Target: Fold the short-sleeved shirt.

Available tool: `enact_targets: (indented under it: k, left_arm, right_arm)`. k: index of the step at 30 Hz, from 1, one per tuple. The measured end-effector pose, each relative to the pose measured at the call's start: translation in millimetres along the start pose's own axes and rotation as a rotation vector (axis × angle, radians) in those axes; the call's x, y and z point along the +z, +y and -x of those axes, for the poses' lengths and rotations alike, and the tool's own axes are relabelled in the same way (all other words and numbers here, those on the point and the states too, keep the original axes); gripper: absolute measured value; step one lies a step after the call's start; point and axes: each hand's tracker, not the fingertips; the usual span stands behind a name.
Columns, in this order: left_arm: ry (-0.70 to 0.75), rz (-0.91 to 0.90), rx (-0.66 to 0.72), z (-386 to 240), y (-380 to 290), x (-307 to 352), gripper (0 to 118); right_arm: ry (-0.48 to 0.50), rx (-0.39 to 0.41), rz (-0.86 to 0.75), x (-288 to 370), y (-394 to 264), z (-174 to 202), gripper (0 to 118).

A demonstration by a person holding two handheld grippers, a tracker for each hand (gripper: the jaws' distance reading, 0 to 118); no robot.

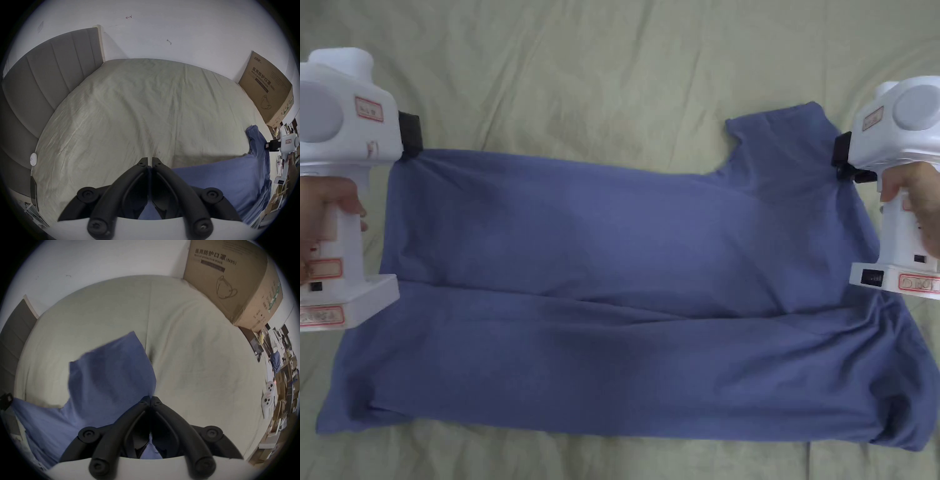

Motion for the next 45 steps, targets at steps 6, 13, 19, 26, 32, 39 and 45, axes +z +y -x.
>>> enact_targets:
  k: [6, 13, 19, 26, 32, 39, 45]
  left_arm:
    - [-0.037, -0.058, 0.028, 17, -9, 51, 1]
    - [-0.09, -0.127, 0.068, 37, -55, 127, 1]
    - [-0.107, -0.108, 0.155, 53, -130, 156, 1]
    - [-0.041, 0.022, 0.217, 49, -212, 149, 8]
    - [0.117, 0.029, 0.225, 51, -231, 156, 102]
    - [0.208, -0.428, 0.076, 21, -183, 229, 102]
    - [0.166, -0.662, -0.125, -34, -163, 266, 102]
  right_arm:
    - [0.088, 0.035, -0.175, 95, -15, -24, 0]
    - [0.167, 0.0, -0.311, 188, -86, -55, 0]
    - [0.198, -0.047, -0.31, 209, -170, -70, 0]
    - [0.21, -0.196, -0.17, 179, -264, -81, 0]
    - [0.16, -0.232, -0.123, 179, -290, -93, 97]
    - [0.108, -0.097, -0.504, 264, -257, -77, 109]
    - [0.108, 0.077, -0.805, 307, -248, -32, 113]
